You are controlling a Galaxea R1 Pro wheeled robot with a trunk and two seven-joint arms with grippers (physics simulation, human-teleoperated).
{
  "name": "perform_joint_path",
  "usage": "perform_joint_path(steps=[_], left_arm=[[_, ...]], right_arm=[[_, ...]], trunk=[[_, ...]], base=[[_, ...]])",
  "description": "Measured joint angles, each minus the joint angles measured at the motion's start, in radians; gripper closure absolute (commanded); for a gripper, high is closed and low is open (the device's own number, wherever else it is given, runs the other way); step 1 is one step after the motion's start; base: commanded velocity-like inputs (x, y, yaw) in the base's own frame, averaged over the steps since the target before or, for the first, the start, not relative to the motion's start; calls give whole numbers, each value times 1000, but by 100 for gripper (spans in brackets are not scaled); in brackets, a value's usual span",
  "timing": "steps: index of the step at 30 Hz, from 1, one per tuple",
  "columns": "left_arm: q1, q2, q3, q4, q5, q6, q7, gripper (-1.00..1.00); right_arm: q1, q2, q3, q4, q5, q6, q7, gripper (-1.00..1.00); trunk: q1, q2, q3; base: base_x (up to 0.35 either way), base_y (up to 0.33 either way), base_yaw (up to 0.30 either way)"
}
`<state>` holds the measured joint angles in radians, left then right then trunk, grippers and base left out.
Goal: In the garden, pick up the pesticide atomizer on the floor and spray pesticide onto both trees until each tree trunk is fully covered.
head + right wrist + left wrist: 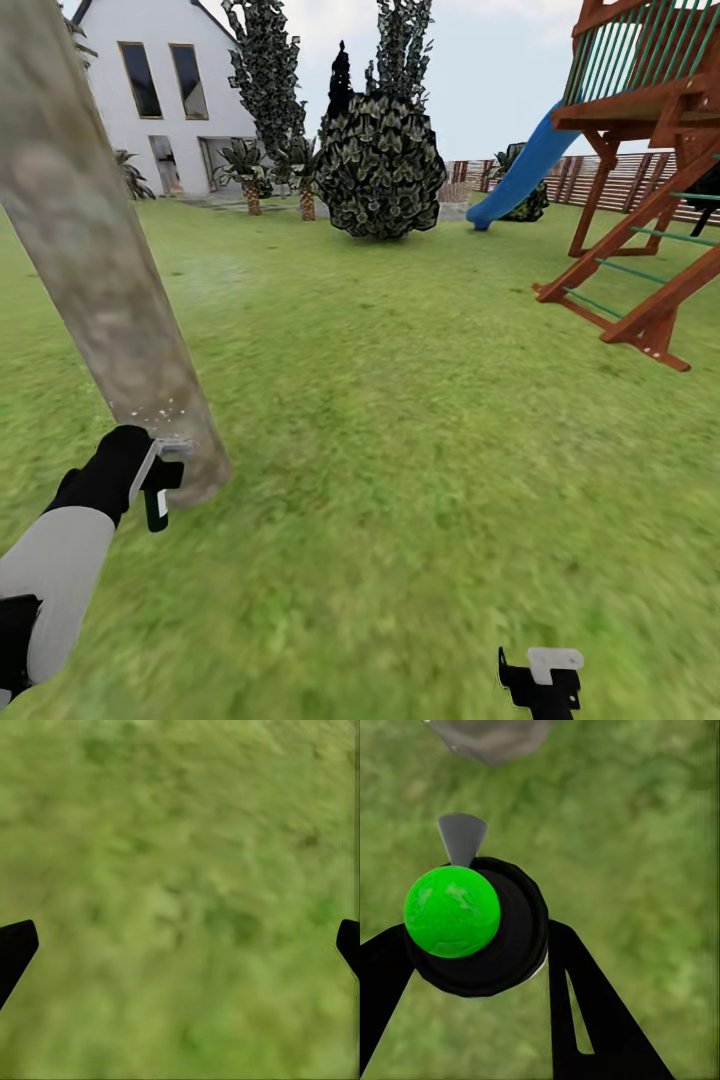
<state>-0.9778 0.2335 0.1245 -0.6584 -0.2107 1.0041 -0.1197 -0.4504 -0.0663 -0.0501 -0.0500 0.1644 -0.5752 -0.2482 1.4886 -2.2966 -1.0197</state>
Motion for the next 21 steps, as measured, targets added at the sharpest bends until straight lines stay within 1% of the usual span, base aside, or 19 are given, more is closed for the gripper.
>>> perform_joint_path(steps=[3, 5, 7, 10, 12, 13, 14, 15, 16, 18, 19, 20, 21], left_arm=[[3, 7, 4, 2, -3, 0, 2, 100], [15, 19, 7, 3, -5, 0, 4, 100], [52, 40, 9, 2, -6, -3, 5, 100], [112, 56, 9, 1, 0, -13, 8, 100], [124, 50, 10, 1, 12, -16, 9, 100], [126, 43, 11, 1, 23, -16, 9, 100], [127, 30, 13, 1, 42, -16, 8, 100], [127, 23, 14, 0, 46, -16, 9, 100], [127, 23, 18, 0, 45, -16, 9, 100], [134, 34, 73, 2, 40, -21, 6, 100], [144, 40, 101, 2, 37, -41, 7, 100], [151, 42, 114, 2, 39, -63, 7, 100], [155, 32, 113, 1, 39, -74, 6, 100]], right_arm=[[0, 0, 0, 0, 0, 0, 0, -100], [0, 0, 0, 0, 0, 0, 0, -100], [0, 0, 0, 0, 0, 0, 0, -100], [0, 0, 0, 0, 0, 0, 0, -100], [0, 0, 0, 0, 0, 0, 0, -100], [0, 0, 0, 0, 0, 0, 0, -100], [0, 0, 0, 0, 0, 0, 0, -100], [0, 0, 0, 0, 0, 0, 0, -100], [0, 0, 0, 0, 0, 0, 0, -100], [0, 0, 0, 0, 0, 0, 0, -100], [0, 0, 0, 0, 0, 0, 0, -100], [0, 0, 0, 0, 0, 0, 0, -100], [0, 0, 1, 0, 0, 0, 1, -100]], trunk=[[0, 0, 0], [0, 0, 0], [0, 0, 0], [0, 0, 0], [0, 0, 0], [0, 0, 0], [0, 0, 0], [0, 0, 0], [0, 0, 0], [0, 0, 0], [0, 0, 0], [0, 0, 0], [0, 0, 0]], base=[[236, -197, 0], [238, -195, 56], [239, -195, 199], [239, -188, 262], [239, -174, 274], [195, -129, 276], [104, -66, 276], [53, -34, 276], [22, -14, 276], [8, -5, 276], [2, -1, 276], [148, -105, 51], [191, -143, 26]])
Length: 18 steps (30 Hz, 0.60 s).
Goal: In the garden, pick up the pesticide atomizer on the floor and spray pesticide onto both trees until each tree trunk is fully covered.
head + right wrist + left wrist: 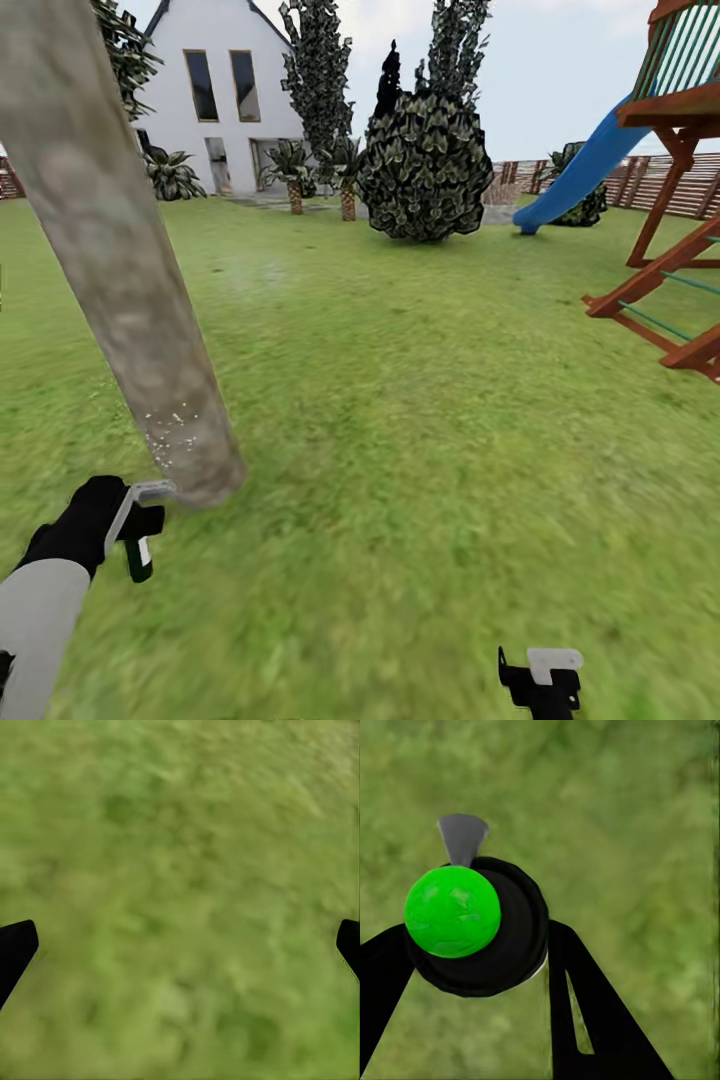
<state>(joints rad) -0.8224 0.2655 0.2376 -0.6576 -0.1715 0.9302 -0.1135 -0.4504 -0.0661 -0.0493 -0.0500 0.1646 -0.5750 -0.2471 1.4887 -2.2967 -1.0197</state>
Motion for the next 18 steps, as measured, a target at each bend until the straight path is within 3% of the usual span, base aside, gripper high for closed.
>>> perform_joint_path(steps=[3, 6, 7, 9, 10, 18], left_arm=[[1, -7, -37, 1, -24, -1, 25, 100], [1, -17, -42, 2, -22, 0, 31, 100], [1, -24, -43, 2, -16, 0, 32, 100], [1, -65, -42, 2, -15, -2, 33, 100], [2, -68, -39, 0, -28, -3, 33, 100], [30, -54, -25, -15, -30, -5, 32, 100]], right_arm=[[0, -1, -1, 1, 1, 0, -1, -100], [0, -3, -1, 1, 1, 0, -1, -100], [0, -3, -1, 1, 1, 0, -1, -100], [0, -3, -1, 0, 1, 0, -1, -100], [0, -3, -1, 0, 1, 0, -1, -100], [0, -3, -1, 0, 0, 0, -1, -100]], trunk=[[0, 0, 0], [0, 0, 0], [0, 0, 0], [0, 0, 0], [0, 0, 0], [0, 0, 0]], base=[[229, -174, 6], [239, -182, 1], [240, -183, 0], [240, -183, 0], [240, -183, 0], [197, -210, 55]])
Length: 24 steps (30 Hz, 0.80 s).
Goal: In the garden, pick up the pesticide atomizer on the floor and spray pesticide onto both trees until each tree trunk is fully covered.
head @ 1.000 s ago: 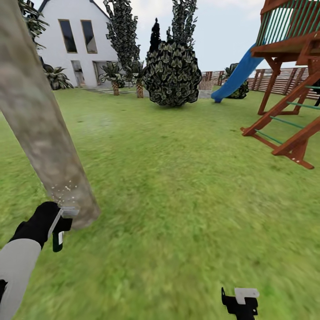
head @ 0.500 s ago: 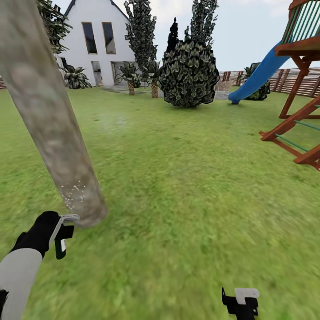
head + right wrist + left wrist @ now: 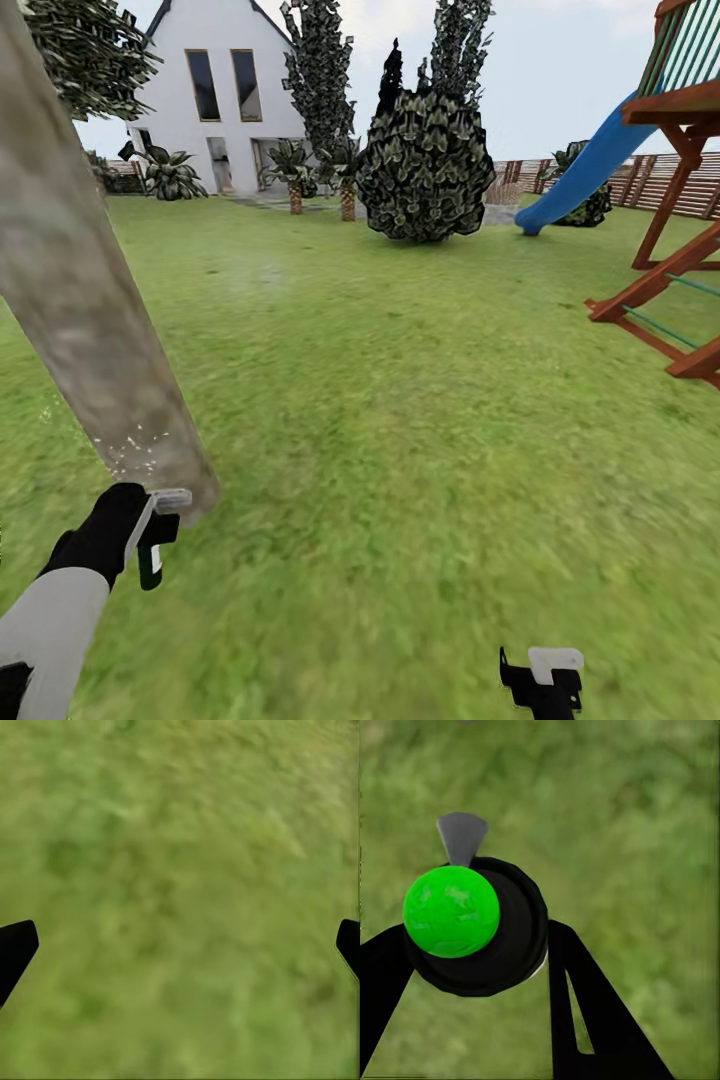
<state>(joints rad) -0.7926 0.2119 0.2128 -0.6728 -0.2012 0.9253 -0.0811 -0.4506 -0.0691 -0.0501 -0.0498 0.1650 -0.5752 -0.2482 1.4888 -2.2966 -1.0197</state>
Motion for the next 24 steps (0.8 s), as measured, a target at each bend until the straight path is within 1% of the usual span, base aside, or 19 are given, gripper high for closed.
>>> perform_joint_path(steps=[2, 3, 4, 5, 6, 7, 10, 15, 17, 18, 24], left_arm=[[23, 31, 2, 0, -9, -8, 1, 100], [33, 44, 2, 0, -7, -25, 1, 100], [50, 58, 2, 1, -7, -57, 1, 100], [75, 67, 9, 1, -4, -82, 1, 100], [90, 68, 32, 1, 2, -94, 0, 100], [94, 66, 43, 1, 7, -106, 0, 100], [97, 63, 53, 0, 12, -124, 0, 100], [97, 57, 55, -1, 12, -128, 1, 100], [97, 45, 48, -1, 18, -128, 1, 100], [97, 41, 46, -1, 15, -129, 1, 100], [97, 29, 44, -1, 15, -130, 1, 100]], right_arm=[[0, 0, 0, 0, 0, 0, 0, -100], [0, 0, 0, 0, 1, 0, 0, -100], [0, 0, 0, 0, 1, 0, 0, -100], [0, 1, 0, 0, 1, 0, 0, -100], [0, 1, 1, 0, 1, 0, 0, -100], [0, 2, 0, 0, 1, 0, 0, -100], [0, 2, 1, 0, 1, 0, 0, -100], [0, 3, 1, 0, 1, 0, 0, -100], [0, 7, 1, 0, 0, 0, 0, -100], [0, 8, 1, 0, 0, 0, 0, -100], [0, 12, 1, 0, -1, 0, 0, -100]], trunk=[[0, 0, 0], [0, 0, 0], [0, 0, 0], [0, 0, 0], [0, 0, 0], [0, 0, 0], [0, 0, 0], [0, 0, 0], [0, 0, 0], [0, 0, 0], [0, 0, -2]], base=[[95, -266, 265], [93, -267, 274], [93, -267, 276], [105, -267, 276], [135, -264, 277], [156, -253, 277], [215, -207, 277], [79, -57, 277], [2, -1, 277], [1, 0, 277], [11, -4, 277]])
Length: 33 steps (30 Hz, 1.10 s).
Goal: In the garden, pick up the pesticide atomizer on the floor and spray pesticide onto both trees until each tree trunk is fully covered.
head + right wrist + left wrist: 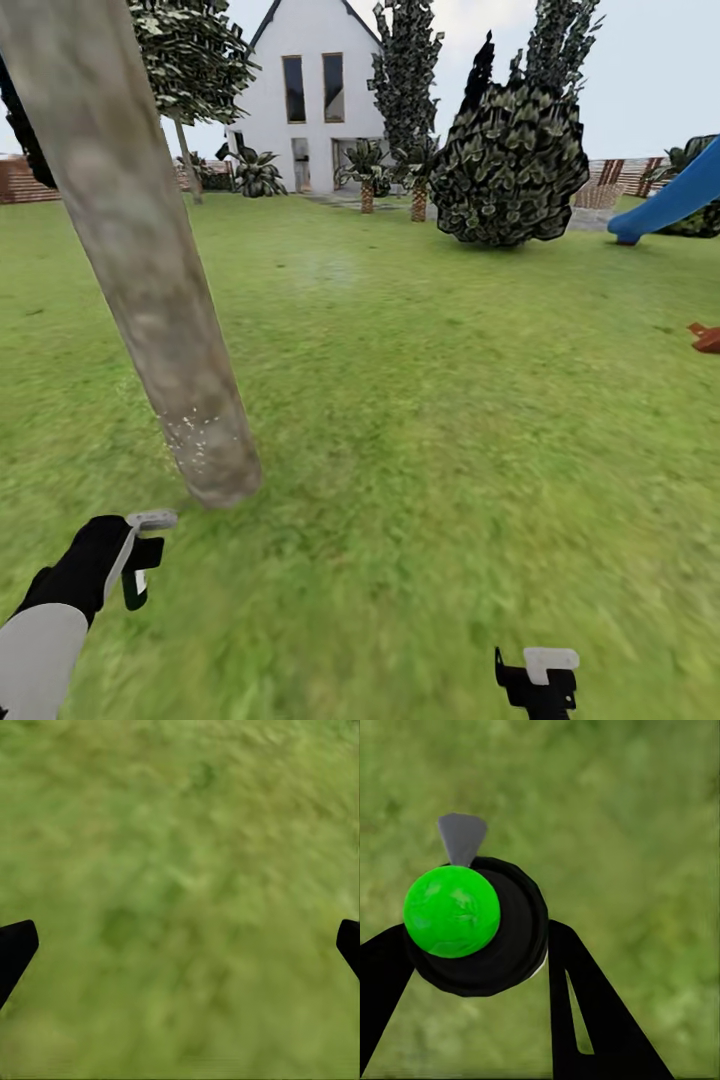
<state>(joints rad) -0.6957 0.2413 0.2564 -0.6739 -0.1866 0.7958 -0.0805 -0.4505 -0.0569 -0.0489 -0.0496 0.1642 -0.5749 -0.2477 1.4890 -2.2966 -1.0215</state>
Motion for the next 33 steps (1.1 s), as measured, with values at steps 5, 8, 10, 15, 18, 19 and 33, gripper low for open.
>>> perform_joint_path(steps=[5, 8, 10, 15, 18, 19, 33], left_arm=[[0, -25, -1, -1, -7, -2, 0, 100], [0, -26, -1, -1, -7, -2, 0, 100], [0, -26, -1, -1, -7, -3, 0, 100], [0, -38, -1, -1, -7, -8, 0, 100], [0, -42, -1, -1, -8, -8, 0, 100], [0, -43, -1, -1, -8, -8, 0, 100], [0, -43, -1, -1, -8, -9, 0, 100]], right_arm=[[0, 2, 0, 1, 0, 0, 0, -100], [0, 2, 0, 1, 0, 1, 1, -100], [0, 3, 0, 1, 0, 1, 1, -100], [0, 0, 0, 3, 3, 0, 3, -100], [0, 0, 0, 3, 3, 0, 2, -100], [0, 0, 0, 3, 3, 0, 1, -100], [0, 0, 0, 3, 2, 0, 1, -100]], trunk=[[0, 0, -2], [0, 0, -3], [0, 0, -3], [0, 0, -4], [0, 0, -4], [0, 0, -4], [0, 0, -4]], base=[[210, -140, 277], [238, -164, 277], [239, -166, 165], [239, -171, 3], [239, -171, 0], [240, -171, 0], [173, -230, 3]])
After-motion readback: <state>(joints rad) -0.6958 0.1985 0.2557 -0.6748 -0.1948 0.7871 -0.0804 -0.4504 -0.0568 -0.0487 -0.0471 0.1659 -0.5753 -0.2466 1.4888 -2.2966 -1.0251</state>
